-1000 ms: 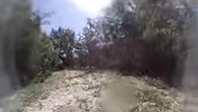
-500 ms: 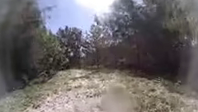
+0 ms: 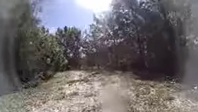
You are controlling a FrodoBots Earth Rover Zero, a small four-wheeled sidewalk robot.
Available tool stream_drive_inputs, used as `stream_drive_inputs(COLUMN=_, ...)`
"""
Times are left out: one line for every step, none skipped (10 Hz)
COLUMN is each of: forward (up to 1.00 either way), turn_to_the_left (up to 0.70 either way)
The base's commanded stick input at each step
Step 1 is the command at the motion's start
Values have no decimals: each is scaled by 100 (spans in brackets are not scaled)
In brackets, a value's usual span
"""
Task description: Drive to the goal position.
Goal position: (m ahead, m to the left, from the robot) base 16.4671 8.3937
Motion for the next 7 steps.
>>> stream_drive_inputs(forward=85, turn_to_the_left=8)
stream_drive_inputs(forward=85, turn_to_the_left=23)
stream_drive_inputs(forward=85, turn_to_the_left=31)
stream_drive_inputs(forward=85, turn_to_the_left=20)
stream_drive_inputs(forward=85, turn_to_the_left=0)
stream_drive_inputs(forward=85, turn_to_the_left=0)
stream_drive_inputs(forward=85, turn_to_the_left=0)
